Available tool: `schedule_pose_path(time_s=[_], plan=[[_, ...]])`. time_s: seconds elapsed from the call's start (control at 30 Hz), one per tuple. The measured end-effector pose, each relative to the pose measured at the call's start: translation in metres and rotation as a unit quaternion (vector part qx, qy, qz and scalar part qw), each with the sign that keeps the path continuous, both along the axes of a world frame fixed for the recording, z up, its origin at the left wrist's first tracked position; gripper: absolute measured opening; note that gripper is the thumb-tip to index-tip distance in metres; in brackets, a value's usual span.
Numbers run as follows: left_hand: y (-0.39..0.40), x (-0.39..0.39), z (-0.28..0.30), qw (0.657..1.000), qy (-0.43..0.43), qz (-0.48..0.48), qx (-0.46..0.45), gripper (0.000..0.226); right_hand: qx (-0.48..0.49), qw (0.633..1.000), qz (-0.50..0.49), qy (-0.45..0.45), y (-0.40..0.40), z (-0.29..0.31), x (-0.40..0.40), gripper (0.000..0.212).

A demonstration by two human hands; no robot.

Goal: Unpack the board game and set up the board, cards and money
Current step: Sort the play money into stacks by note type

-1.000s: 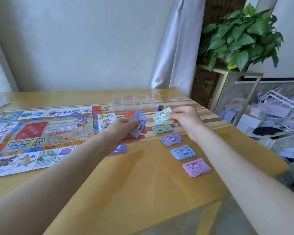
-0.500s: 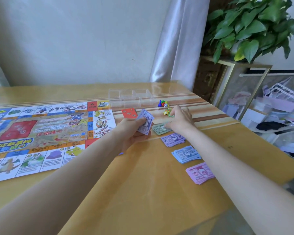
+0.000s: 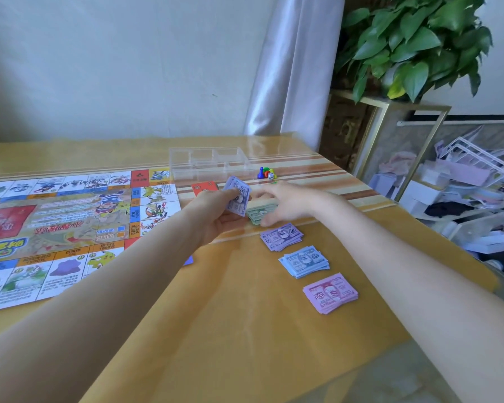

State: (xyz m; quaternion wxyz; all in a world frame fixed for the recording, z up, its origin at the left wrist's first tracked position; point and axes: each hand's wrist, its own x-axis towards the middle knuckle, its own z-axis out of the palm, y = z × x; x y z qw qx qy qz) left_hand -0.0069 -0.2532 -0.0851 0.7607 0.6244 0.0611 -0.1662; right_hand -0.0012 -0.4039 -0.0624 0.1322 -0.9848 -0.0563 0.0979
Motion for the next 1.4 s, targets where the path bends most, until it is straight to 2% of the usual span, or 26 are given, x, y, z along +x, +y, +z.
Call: schedule_pose_path(time_s=[0.13,0.23,0.27,0.33,0.4,0.5,0.6,0.73,0.83,0.93,1.0,1.03,1.1,1.17,1.23,1.4], plan=[[0.001,-0.003,0.0,1.0,-0.011,-0.007,0.002,0.014,-0.025,0.999,0.036,0.004,0.005,-0.005,0.004,0.048],[0.009,-0.004,-0.003,0.998,-0.057,-0.004,0.026,0.021,-0.029,0.999,0.031,-0.028,0.0,-0.001,0.002,0.06],[0.012,-0.006,-0.003,0.997,-0.072,-0.006,0.022,0.02,0.01,0.998,0.018,-0.062,-0.002,0.002,0.0,0.058],[0.018,-0.012,-0.002,0.995,-0.093,-0.037,0.012,0.016,0.156,0.979,-0.028,-0.125,-0.002,0.011,-0.007,0.038],[0.02,-0.019,0.001,0.992,-0.101,-0.075,0.014,0.011,0.3,0.948,-0.05,-0.098,0.001,0.016,-0.016,0.026],[0.015,-0.028,0.005,0.989,-0.093,-0.118,-0.007,0.01,0.324,0.945,-0.03,-0.045,0.002,0.018,-0.033,0.02],[0.012,-0.034,0.006,0.985,-0.074,-0.151,-0.034,0.017,0.352,0.935,-0.03,-0.032,-0.001,0.015,-0.04,0.011],[0.012,-0.033,0.003,0.988,-0.073,-0.133,-0.004,0.016,0.397,0.917,-0.04,-0.024,-0.017,0.01,-0.043,0.016],[0.016,-0.035,0.0,0.99,-0.061,-0.127,0.02,0.014,0.362,0.926,-0.092,-0.053,-0.031,-0.005,-0.043,0.014],[0.017,-0.038,-0.004,0.989,-0.057,-0.136,0.026,0.015,0.195,0.971,-0.109,-0.085,-0.034,-0.024,-0.044,0.011],[0.016,-0.039,-0.005,0.988,-0.056,-0.143,0.03,0.014,0.097,0.981,-0.107,-0.131,-0.031,-0.028,-0.045,0.011],[0.015,-0.038,-0.005,0.987,-0.056,-0.144,0.036,0.013,0.105,0.975,-0.111,-0.162,-0.03,-0.025,-0.046,0.011],[0.013,-0.038,-0.005,0.987,-0.054,-0.143,0.043,0.011,0.232,0.951,-0.118,-0.17,-0.026,-0.014,-0.046,0.01],[0.009,-0.037,-0.005,0.988,-0.051,-0.14,0.036,0.011,0.344,0.931,-0.085,-0.09,-0.018,-0.004,-0.049,0.017],[0.005,-0.038,-0.005,0.989,-0.043,-0.141,0.021,0.012,0.334,0.941,-0.049,-0.036,-0.012,-0.002,-0.052,0.019],[0.005,-0.037,-0.007,0.989,-0.032,-0.139,-0.032,0.016,0.347,0.935,-0.061,-0.035,-0.009,-0.005,-0.049,0.017]])
